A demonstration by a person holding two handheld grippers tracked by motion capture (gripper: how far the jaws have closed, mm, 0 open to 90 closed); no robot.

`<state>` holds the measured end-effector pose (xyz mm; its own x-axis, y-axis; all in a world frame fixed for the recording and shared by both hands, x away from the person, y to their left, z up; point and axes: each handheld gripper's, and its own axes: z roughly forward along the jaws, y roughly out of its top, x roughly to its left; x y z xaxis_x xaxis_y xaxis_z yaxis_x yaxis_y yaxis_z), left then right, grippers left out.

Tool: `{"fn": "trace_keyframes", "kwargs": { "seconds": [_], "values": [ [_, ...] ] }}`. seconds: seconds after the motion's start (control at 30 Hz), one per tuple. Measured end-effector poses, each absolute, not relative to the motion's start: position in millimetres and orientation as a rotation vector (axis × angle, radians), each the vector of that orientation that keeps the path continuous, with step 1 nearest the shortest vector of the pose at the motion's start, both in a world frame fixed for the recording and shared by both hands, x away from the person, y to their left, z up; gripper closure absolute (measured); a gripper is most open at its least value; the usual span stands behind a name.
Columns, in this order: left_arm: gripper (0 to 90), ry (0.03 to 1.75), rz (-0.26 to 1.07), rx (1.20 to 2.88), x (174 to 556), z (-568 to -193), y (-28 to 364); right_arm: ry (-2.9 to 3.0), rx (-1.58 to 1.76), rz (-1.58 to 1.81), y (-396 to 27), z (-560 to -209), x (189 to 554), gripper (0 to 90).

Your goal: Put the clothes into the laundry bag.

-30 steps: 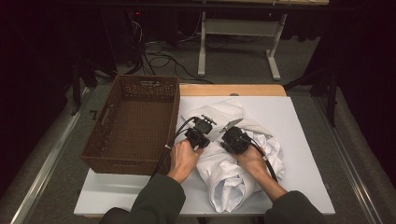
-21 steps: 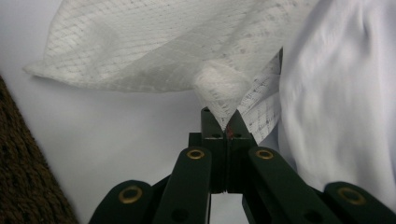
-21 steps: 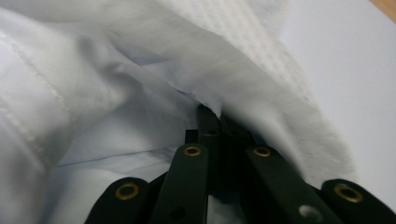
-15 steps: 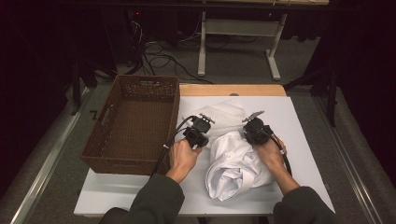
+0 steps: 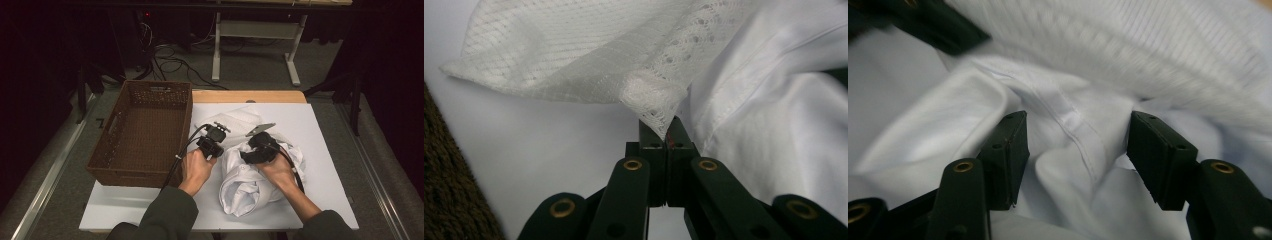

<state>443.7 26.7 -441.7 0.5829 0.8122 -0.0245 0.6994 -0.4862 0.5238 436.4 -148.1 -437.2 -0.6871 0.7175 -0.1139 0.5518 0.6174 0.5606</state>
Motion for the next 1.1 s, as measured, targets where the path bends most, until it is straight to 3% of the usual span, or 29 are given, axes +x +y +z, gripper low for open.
{"fn": "trace_keyframes", "kwargs": {
  "seconds": [0.13, 0.2, 0.53, 0.67, 0.73, 0.83, 0.93, 1.1],
  "values": [
    [89.6, 1.204, 0.308, 2.332, 442.1, -441.3, 27.6, 2.564, 0.982, 0.478, -144.7, -466.0, 448.0, 77.3],
    [89.8, 1.204, 0.318, 2.337, 440.8, -441.8, 27.6, 2.559, 0.99, 0.447, -152.7, -470.2, 453.6, 86.6],
    [89.8, 1.219, 0.321, 2.357, 441.4, -442.3, 28.2, 2.385, 1.171, 0.362, -191.8, -468.0, 476.4, 86.8],
    [89.0, 1.224, 0.302, 2.377, 445.5, -449.5, 25.0, 2.465, 1.128, 0.48, -186.5, -464.9, 468.6, 65.1],
    [87.0, 1.232, 0.294, 2.378, 447.8, -452.5, 23.6, 2.514, 1.103, 0.525, -186.3, -462.8, 462.0, 58.5],
    [74.5, 1.248, 0.298, 2.376, 448.5, -454.2, 22.4, 2.487, 1.09, 0.596, -188.6, -455.3, 449.6, 52.9],
    [63.7, 1.245, 0.346, 2.377, 443.7, -451.1, 19.5, 2.472, 1.053, 0.649, -188.9, -449.2, 438.5, 53.2],
    [59.8, 1.195, 0.428, 2.383, 430.3, -440.7, 15.7, 2.544, 0.985, 0.586, -185.2, -455.4, 431.6, 72.6]
  ]
}}
